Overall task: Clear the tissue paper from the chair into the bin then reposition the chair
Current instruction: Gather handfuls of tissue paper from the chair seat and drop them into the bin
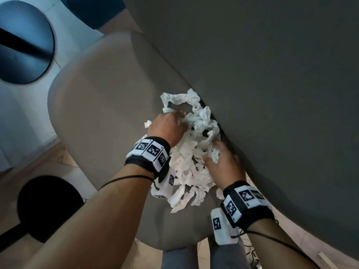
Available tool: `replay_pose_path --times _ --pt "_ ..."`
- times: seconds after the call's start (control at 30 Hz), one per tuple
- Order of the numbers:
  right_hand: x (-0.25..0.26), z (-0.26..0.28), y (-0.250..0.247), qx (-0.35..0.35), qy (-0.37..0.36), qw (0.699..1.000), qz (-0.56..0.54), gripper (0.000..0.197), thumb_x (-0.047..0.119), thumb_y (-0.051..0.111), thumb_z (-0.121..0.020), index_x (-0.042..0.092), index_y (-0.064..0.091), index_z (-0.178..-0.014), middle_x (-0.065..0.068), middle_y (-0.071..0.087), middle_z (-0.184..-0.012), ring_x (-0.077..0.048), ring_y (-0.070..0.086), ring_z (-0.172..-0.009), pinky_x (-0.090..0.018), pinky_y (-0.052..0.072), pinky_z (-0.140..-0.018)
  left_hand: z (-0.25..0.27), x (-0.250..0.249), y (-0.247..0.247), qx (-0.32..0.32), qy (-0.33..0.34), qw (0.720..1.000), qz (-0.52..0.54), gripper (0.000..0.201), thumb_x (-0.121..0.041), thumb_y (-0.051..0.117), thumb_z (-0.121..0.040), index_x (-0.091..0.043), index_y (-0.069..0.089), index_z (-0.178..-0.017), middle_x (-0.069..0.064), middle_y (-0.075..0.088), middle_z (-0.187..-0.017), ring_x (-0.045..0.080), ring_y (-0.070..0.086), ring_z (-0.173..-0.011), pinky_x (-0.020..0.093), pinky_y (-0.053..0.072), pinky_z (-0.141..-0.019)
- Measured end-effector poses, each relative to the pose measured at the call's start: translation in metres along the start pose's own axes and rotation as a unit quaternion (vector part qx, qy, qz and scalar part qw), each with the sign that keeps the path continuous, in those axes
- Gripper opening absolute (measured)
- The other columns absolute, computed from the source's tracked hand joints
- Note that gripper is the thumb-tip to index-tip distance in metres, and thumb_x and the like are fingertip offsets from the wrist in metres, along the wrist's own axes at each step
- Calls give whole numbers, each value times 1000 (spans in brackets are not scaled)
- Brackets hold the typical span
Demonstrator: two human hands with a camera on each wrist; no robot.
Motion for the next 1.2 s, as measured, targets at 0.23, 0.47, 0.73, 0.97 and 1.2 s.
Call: replay_pose_path --times 0.23,0.47,0.73,0.97,1.2 --pt "-5 -5 6 -24 -4 999 27 33 45 41 -91 19 59 -101 -12 68 -95 -36 63 -85 -42 55 -76 13 21 -16 -154 -40 982 104 36 -39 53 -95 -7 70 -92 8 59 -90 22 52 -80 27 34 -69" --pt "-6 3 7 -112 -52 991 46 29 37 48 -89 13 59 -99 -1 47 -102 -24 55 -84 -41 53 -71 12 28 -37 -218 -69 954 195 13 -6 54 -83 -15 58 -91 1 58 -100 16 54 -86 16 41 -70" --pt "0 -2 10 -92 -113 987 74 61 12 61 -84 39 37 -133 6 53 -132 -22 60 -106 -36 55 -68 -6 1 -30 -137 -14 981 134 26 -26 46 -94 -26 59 -117 -5 63 -76 17 66 -67 38 59 -72" --pt "5 -4 8 -38 -32 999 5 17 21 46 -91 17 63 -87 -9 54 -105 -31 54 -96 -34 43 -76 14 13 -29 -138 -52 963 224 16 -32 67 -89 -17 64 -83 -5 65 -79 7 59 -57 15 48 -48" --pt "8 23 -12 -82 -10 990 -111 20 27 62 -84 14 61 -69 0 66 -73 -21 62 -70 -31 50 -68 55 50 -29 -143 -134 909 367 23 -3 54 -76 -23 46 -67 -4 53 -70 17 45 -54 32 41 -50"
Point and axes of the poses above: each hand's wrist, its own z-axis away from the middle knuckle, its own y-axis out of the palm, x = y × z, the point moved 1 cm from there along -z, towards the middle knuckle
